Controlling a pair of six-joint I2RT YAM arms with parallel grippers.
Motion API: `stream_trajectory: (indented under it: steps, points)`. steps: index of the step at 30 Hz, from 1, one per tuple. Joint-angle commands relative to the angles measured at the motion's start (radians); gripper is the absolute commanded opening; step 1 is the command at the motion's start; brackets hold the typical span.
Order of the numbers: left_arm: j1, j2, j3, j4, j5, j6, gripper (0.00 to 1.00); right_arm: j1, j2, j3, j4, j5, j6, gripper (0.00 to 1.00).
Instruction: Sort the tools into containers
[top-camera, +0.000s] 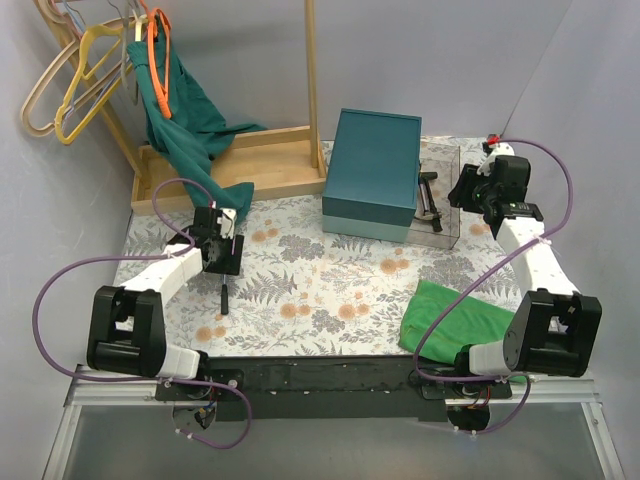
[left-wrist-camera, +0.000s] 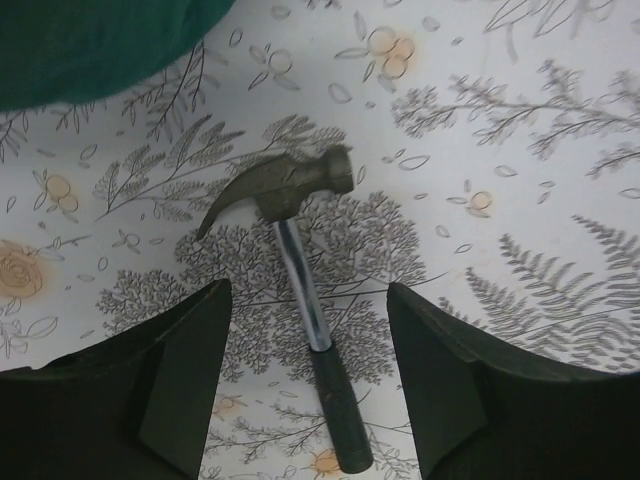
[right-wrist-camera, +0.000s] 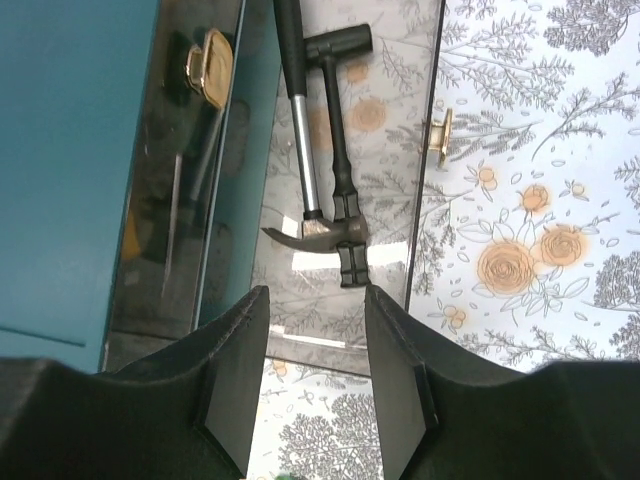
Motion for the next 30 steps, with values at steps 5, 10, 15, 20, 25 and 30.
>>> stream_trajectory:
  steps: [5, 10, 15, 20, 25, 30]
  points:
    - [-0.003, 0.076, -0.003, -0.026, -0.015, 0.036, 0.6, -0.022, -0.098, -0.043, 0.021, -0.016, -0.002, 0.5]
    - [-0.012, 0.229, 0.075, -0.081, 0.074, 0.065, 0.33, -0.03, -0.122, -0.036, 0.024, -0.038, -0.029, 0.49]
    - [-0.186, 0.232, 0.07, -0.097, 0.183, 0.14, 0.0, -0.031, -0.16, -0.052, 0.031, -0.067, -0.072, 0.48]
    - [-0.392, 0.238, 0.104, -0.068, 0.31, 0.186, 0.0, -0.031, -0.199, -0.117, 0.036, -0.134, -0.109, 0.47]
    - [-0.542, 0.335, 0.228, -0.053, 0.304, 0.229, 0.0, -0.031, -0.231, -0.147, 0.024, -0.156, -0.129, 0.46]
    - [-0.654, 0.413, 0.371, -0.056, 0.254, 0.269, 0.08, -0.031, -0.242, -0.173, 0.027, -0.162, -0.152, 0.46]
